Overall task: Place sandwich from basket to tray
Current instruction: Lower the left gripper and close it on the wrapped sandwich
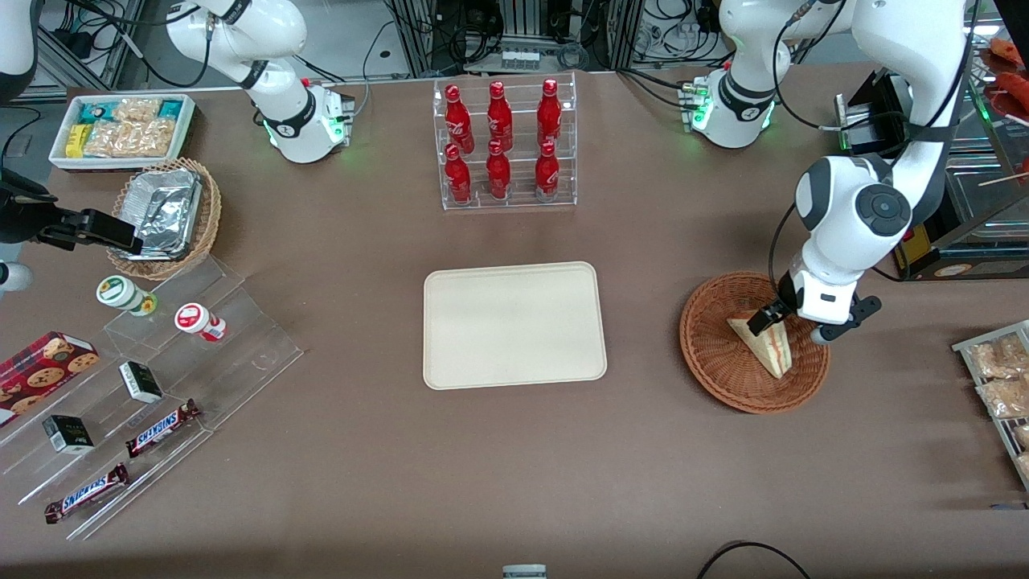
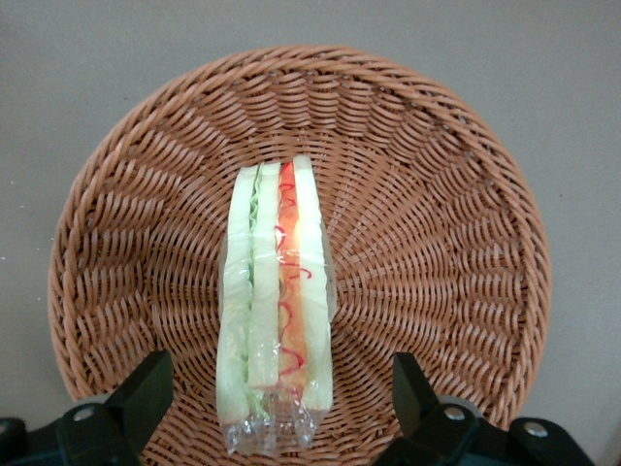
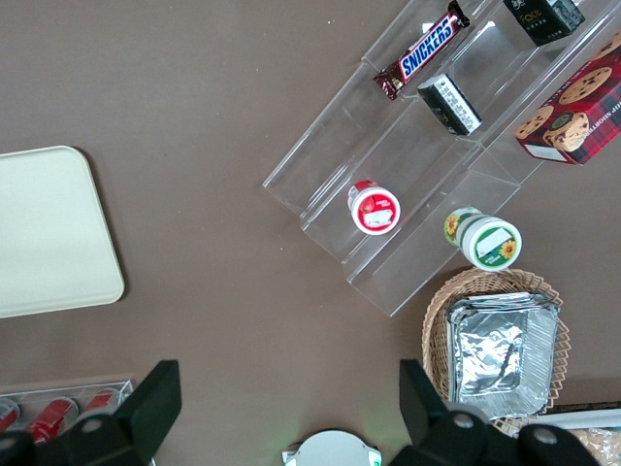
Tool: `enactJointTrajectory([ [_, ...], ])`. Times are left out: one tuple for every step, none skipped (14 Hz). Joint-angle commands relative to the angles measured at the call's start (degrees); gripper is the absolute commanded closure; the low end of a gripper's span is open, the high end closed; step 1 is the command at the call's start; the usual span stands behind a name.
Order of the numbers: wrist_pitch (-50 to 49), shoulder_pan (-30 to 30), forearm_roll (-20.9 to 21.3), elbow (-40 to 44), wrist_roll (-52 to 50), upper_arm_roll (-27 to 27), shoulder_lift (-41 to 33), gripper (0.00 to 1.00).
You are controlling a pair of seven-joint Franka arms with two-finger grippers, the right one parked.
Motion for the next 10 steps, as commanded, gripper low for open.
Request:
enactJointTrajectory([
  [1.6, -0.1, 1.0, -0.7, -1.6, -0.2, 0.5, 0.00],
  [1.7, -0.1, 1.0, -0.8, -1.6, -0.2, 0.6, 0.00],
  [1.8, -0.1, 1.0, -0.8, -1.6, -0.2, 0.8, 0.00],
  [2.2, -0.1, 1.0, -0.8, -1.6, -0.2, 1.3, 0.00],
  [2.9, -0.1, 1.0, -0.8, -1.6, -0.2, 1.7, 0.00],
  [3.2, -0.1, 1.0, -0.8, -1.6, -0.2, 2.2, 0.00],
  [3.2, -0.1, 1.0, -0.8, -1.5, -0.2, 2.5, 0.00],
  [3.3, -0.1, 1.0, -0.8, -1.5, -0.2, 2.8, 0.01],
  [3.2, -0.1, 1.0, -0.8, -1.4, -0.2, 2.9, 0.02],
  [3.2, -0.1, 1.3, -0.7, -1.4, -0.2, 3.2, 0.12],
])
